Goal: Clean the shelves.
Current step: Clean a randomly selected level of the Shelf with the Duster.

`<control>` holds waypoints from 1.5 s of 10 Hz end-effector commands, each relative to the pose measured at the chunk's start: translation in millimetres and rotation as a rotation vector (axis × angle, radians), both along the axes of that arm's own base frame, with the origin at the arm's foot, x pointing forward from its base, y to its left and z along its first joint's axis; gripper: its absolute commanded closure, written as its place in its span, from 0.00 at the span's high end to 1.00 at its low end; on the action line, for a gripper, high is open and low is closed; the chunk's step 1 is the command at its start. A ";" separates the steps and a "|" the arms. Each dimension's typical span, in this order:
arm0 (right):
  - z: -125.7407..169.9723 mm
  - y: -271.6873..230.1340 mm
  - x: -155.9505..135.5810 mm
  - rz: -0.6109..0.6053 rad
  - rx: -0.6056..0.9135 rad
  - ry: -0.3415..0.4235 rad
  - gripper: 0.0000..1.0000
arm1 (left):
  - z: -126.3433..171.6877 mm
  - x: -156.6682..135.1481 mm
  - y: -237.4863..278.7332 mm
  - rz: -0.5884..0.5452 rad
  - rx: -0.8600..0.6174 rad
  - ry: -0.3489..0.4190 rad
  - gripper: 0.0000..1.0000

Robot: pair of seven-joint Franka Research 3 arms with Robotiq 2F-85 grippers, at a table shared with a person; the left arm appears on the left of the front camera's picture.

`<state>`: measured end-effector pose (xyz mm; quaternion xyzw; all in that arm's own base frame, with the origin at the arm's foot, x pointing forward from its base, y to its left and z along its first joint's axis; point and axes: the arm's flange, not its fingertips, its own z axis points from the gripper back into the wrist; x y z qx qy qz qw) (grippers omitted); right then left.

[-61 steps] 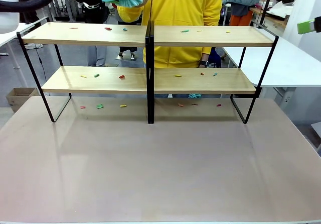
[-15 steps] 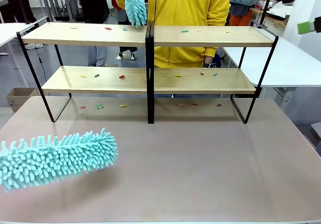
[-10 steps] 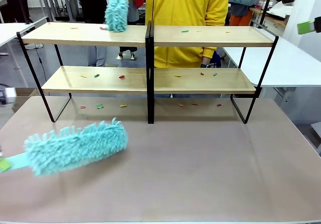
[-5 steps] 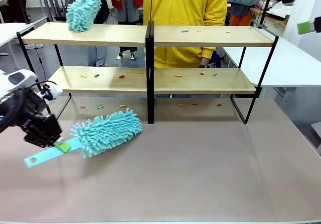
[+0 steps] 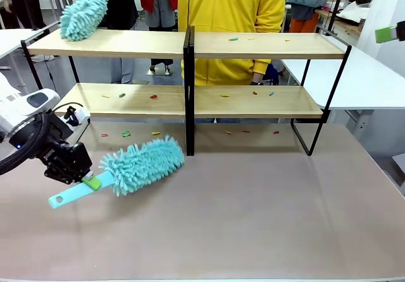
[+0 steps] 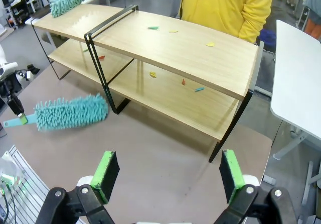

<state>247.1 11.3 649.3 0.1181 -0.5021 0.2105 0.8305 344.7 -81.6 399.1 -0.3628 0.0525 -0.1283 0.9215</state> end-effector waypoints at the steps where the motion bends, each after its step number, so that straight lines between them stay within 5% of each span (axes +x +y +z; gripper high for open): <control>1: 0.2 -0.9 0.2 0.002 0.004 0.000 1.00 | -8.7 -17.8 -25.6 0.084 -0.056 -0.180 0.12; 4: 0.2 -0.9 0.2 0.002 0.004 0.000 1.00 | -16.9 -16.7 -46.5 0.131 -0.011 -0.263 0.12; 5: 0.2 -0.9 0.2 0.002 0.004 0.000 1.00 | -19.6 -13.6 -50.2 0.135 0.017 -0.248 0.00; 10: 0.2 -0.9 0.2 0.002 0.004 0.000 1.00 | -43.9 10.0 -77.0 0.212 0.108 -0.255 0.00; 15: 0.2 -0.9 0.2 0.002 0.004 0.000 1.00 | -59.0 26.2 -81.7 0.427 0.249 -0.347 0.00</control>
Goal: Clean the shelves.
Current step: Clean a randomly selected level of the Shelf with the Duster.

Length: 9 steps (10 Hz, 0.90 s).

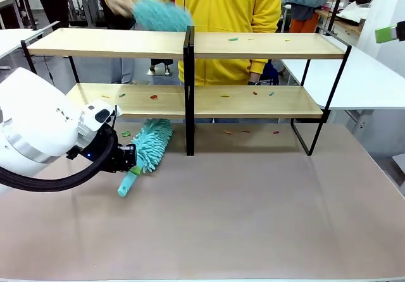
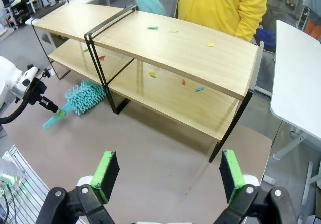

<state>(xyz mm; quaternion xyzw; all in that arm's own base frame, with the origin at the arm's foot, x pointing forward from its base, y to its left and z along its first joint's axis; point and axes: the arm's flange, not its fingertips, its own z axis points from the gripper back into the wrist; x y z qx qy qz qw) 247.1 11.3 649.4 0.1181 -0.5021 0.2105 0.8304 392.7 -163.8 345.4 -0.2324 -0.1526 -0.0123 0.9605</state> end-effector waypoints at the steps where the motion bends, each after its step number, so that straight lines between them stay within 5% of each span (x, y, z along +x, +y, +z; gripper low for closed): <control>1: 0.2 -1.0 0.2 0.002 0.004 0.000 1.00 | -6.0 -23.0 2.9 0.086 0.035 0.019 0.00; 9: 0.2 -1.0 0.2 0.002 0.004 0.000 1.00 | 13.5 -31.7 74.0 0.381 0.142 0.142 0.00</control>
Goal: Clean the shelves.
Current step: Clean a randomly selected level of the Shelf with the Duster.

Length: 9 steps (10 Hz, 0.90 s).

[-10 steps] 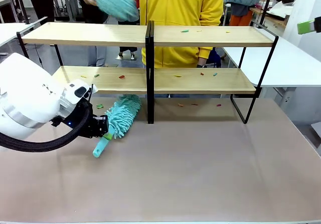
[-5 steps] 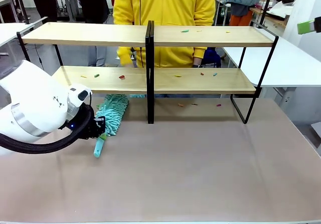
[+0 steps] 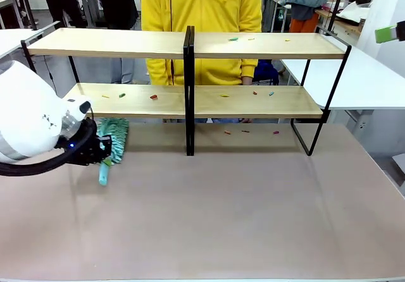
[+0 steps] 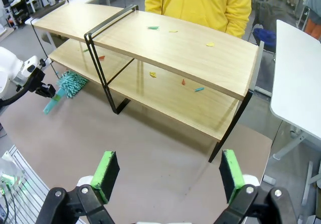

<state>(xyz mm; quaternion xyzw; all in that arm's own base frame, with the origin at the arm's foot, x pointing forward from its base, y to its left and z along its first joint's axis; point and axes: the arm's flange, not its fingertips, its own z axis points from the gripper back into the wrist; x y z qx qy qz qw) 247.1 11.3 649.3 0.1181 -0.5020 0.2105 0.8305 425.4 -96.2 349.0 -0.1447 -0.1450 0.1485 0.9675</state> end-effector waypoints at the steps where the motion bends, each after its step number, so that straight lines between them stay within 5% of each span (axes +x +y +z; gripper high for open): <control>1: 0.2 -0.9 0.2 0.002 0.004 0.000 1.00 | 7.0 -67.9 8.7 0.075 0.055 0.120 0.00; 4: 0.2 -0.9 0.2 0.002 0.004 0.000 1.00 | 9.4 -82.9 11.8 0.137 0.156 0.179 0.00; 9: 0.2 -0.9 0.2 0.002 0.004 0.000 1.00 | 29.4 -102.5 18.4 0.208 0.117 0.045 0.00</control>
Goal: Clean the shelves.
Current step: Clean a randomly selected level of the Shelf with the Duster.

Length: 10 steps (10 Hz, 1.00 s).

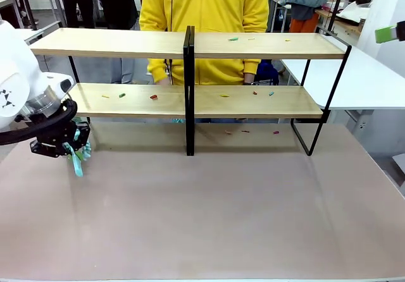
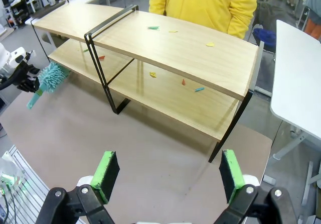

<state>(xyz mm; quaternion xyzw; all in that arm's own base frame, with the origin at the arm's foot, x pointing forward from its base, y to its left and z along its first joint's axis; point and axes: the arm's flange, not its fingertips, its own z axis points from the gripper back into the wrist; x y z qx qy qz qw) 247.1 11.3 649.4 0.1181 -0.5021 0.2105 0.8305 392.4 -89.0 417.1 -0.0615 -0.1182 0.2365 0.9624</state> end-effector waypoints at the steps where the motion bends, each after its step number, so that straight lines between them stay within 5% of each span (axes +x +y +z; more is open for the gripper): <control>1: 0.2 -0.9 0.2 0.002 0.004 0.000 1.00 | -38.0 -70.3 9.4 -0.010 -0.021 -0.090 0.00; 4: 0.2 -0.9 0.2 0.002 0.004 0.000 1.00 | -35.1 -77.0 3.9 -0.187 -0.076 -0.115 0.00; 7: 0.2 -0.9 0.2 0.002 0.004 0.000 1.00 | -36.7 -87.9 9.0 -0.385 -0.086 0.012 0.00; 10: 0.2 -0.9 0.2 0.002 0.004 0.000 1.00 | -19.1 -110.9 48.0 -0.733 -0.201 0.114 0.00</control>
